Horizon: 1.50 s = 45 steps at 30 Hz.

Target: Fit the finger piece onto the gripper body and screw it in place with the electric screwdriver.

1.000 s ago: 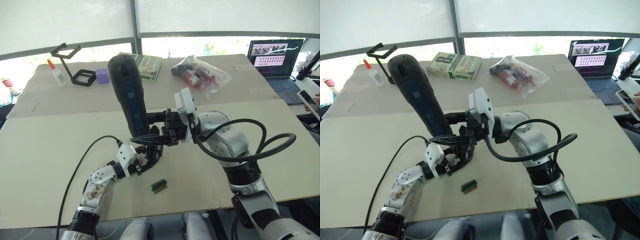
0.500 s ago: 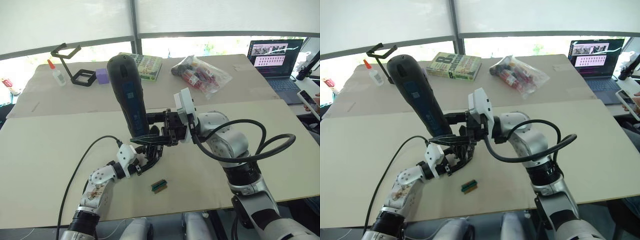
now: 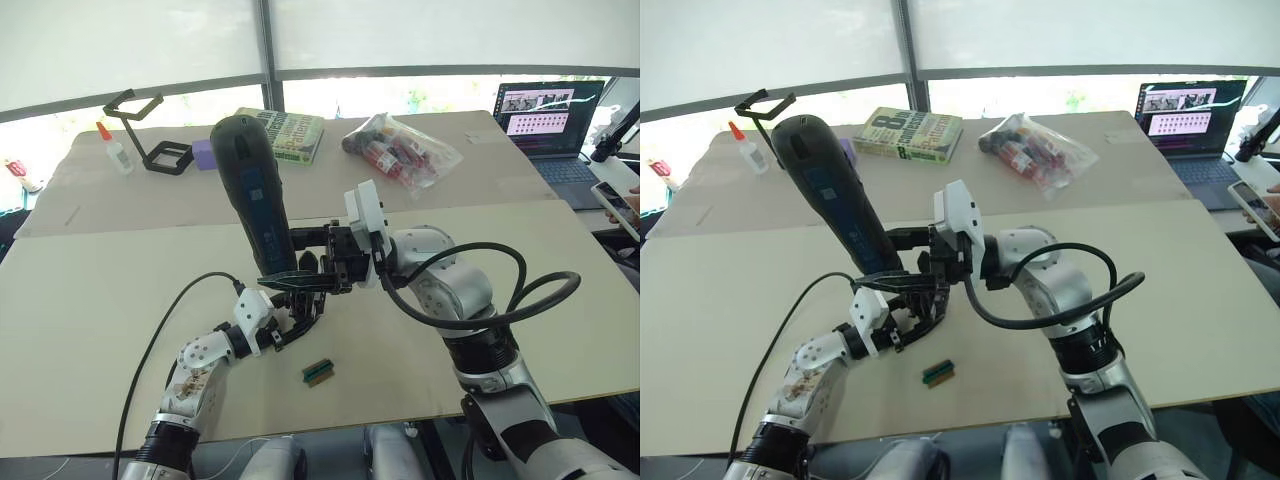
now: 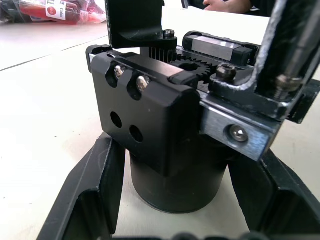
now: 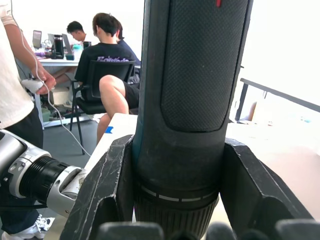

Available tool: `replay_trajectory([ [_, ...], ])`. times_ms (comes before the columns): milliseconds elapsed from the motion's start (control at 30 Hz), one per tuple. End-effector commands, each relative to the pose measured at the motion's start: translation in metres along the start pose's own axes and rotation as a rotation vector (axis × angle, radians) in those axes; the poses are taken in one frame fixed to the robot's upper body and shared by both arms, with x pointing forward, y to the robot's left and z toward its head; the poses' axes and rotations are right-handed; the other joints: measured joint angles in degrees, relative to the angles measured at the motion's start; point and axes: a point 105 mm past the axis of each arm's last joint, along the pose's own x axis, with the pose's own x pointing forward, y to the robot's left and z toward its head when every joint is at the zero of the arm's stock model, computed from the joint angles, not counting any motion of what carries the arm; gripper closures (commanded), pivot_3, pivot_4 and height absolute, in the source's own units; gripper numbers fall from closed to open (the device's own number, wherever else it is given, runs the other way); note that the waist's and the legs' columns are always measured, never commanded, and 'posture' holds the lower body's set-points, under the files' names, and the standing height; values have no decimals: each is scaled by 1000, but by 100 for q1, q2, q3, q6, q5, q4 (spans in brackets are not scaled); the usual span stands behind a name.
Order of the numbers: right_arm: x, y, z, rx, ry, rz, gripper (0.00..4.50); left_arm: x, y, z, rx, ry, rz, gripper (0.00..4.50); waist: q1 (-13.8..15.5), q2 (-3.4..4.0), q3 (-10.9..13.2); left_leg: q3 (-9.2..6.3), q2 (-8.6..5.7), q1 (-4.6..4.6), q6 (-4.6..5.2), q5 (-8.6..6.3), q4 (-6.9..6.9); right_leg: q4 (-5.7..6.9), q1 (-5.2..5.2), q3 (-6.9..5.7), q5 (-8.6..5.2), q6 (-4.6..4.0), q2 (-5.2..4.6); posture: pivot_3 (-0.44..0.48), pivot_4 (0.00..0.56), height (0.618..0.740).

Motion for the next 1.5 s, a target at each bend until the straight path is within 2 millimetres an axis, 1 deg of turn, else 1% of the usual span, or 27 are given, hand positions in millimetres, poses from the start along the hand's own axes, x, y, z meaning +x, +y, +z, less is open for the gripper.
replay_trajectory([
  [33,-5,0,-27,73,105,-34,2524,2,-22,-21,-59,74,-81,1998,0,-1,-12,0,0,1,0,0,0,-1,1,0,0,0,0,0,150,740],
  [433,-2,-3,-34,90,95,-83,2524,1,-22,-21,-60,77,-82,1998,-1,-3,-35,4,2,41,3,-2,-11,-2,30,1,-1,-1,0,0,150,740],
  [600,-4,-2,-40,105,104,-89,2524,1,-22,-21,-62,77,-82,1998,-2,-4,-41,4,2,44,4,-3,-12,-2,33,1,-1,-1,0,0,150,740],
  [767,-7,-2,-39,93,109,-86,2524,1,-22,-21,-61,79,-81,1998,-2,-3,-46,4,3,44,4,-3,-12,-2,33,1,-1,-1,0,0,150,740],
  [867,-7,-2,-33,70,102,-73,2524,1,-22,-21,-60,79,-81,1998,-2,-2,-48,5,3,44,4,-3,-12,-3,33,1,-1,-1,0,0,150,740],
  [933,-7,-2,-26,52,89,-62,2524,1,-21,-21,-60,79,-81,1998,-1,-2,-48,5,3,44,4,-3,-13,-3,33,1,-1,-1,0,0,150,740],
  [1033,-5,0,-12,17,53,-36,2524,1,-21,-21,-60,78,-79,1998,0,-2,-48,5,3,44,4,-4,-12,-3,33,1,-1,-1,0,0,150,740],
  [1167,-4,2,25,-56,-73,5,2524,1,-21,-24,-62,90,-73,1998,4,-2,-47,4,3,41,5,-4,-13,-4,31,1,-1,-1,0,0,150,740],
  [1233,-4,2,39,-90,-121,18,2524,0,-20,-26,-64,101,-68,1998,9,-2,-47,4,2,37,5,-4,-13,-5,28,1,-1,-1,0,0,150,740],
  [1367,-7,9,68,-157,-225,82,2524,0,-18,-30,-63,118,-53,1998,19,-2,-46,4,2,26,5,-4,-12,-5,17,1,-1,-1,-1,0,150,740],
  [1433,-8,12,76,-174,-250,101,2524,0,-17,-32,-64,124,-54,1998,20,-2,-46,4,2,26,5,-4,-12,-5,17,1,-1,-1,-1,0,150,740],
  [1500,-9,16,76,-170,-243,121,2524,0,-16,-32,-63,125,-46,1998,30,-2,-46,4,3,28,5,-4,-12,-4,19,0,-1,-1,-1,0,150,740],
])
